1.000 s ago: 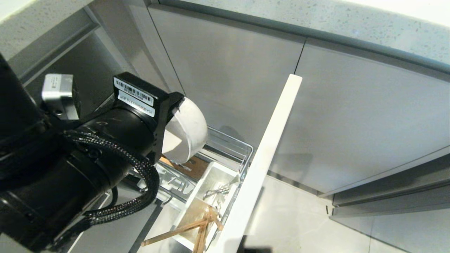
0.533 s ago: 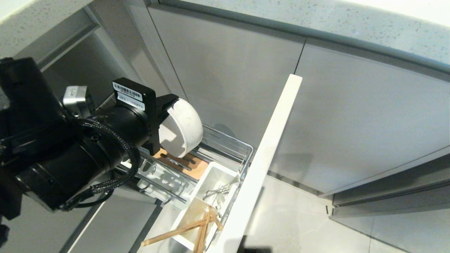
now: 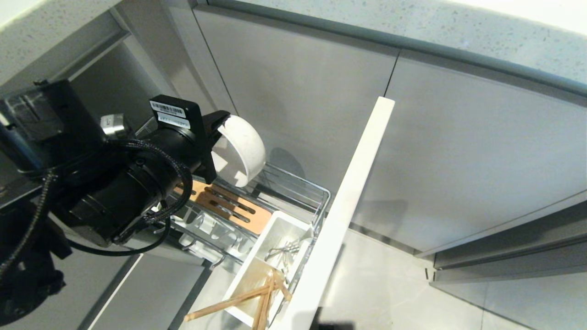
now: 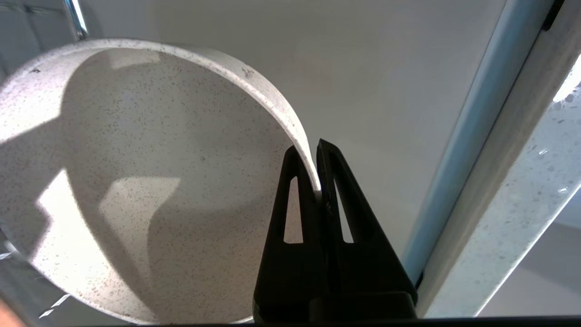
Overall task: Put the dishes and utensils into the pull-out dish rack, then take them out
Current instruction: Pick up the bowl and place it in the cupboard
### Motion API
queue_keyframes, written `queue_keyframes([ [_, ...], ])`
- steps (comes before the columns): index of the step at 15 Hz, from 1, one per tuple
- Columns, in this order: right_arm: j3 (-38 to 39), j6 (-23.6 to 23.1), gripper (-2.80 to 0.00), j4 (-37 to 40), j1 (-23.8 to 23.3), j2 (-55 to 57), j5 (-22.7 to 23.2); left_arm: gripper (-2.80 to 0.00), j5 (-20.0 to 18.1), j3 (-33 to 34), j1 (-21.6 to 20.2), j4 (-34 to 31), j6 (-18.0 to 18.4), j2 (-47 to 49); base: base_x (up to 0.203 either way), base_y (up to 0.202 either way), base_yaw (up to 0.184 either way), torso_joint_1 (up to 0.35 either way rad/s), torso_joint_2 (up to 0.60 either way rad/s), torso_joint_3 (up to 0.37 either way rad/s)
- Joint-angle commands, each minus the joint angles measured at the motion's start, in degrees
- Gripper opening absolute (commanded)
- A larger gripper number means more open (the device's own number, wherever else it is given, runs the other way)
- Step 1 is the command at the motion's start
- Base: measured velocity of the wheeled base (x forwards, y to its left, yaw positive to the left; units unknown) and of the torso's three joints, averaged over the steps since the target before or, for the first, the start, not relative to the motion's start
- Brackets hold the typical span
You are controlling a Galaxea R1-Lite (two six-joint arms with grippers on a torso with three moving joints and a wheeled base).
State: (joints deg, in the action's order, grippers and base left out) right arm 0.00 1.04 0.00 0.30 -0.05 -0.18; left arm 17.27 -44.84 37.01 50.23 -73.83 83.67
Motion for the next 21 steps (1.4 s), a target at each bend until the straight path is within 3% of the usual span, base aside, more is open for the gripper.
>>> queue_keyframes([
  [1,0.1,0.0,-2.8,0.0,0.0,0.0,0.0,-2.8,0.1,0.2,-0.6,1.2,-0.9,1.4,0.0,0.0,0.0,0.0,0.0,0.0],
  [7,0.1,0.0,-2.8,0.0,0.0,0.0,0.0,-2.8,-1.0,2.9,-1.2,7.2,-4.3,3.3,0.0,0.0,0.0,0.0,0.0,0.0],
  [16,0.1,0.0,-2.8,0.0,0.0,0.0,0.0,-2.8,-3.3,3.8,-3.4,7.9,-11.5,4.1,0.0,0.0,0.0,0.0,0.0,0.0],
  [21,0.1,0.0,-2.8,0.0,0.0,0.0,0.0,-2.8,-3.3,3.9,-3.5,7.6,-13.1,4.8,0.0,0.0,0.0,0.0,0.0,0.0],
])
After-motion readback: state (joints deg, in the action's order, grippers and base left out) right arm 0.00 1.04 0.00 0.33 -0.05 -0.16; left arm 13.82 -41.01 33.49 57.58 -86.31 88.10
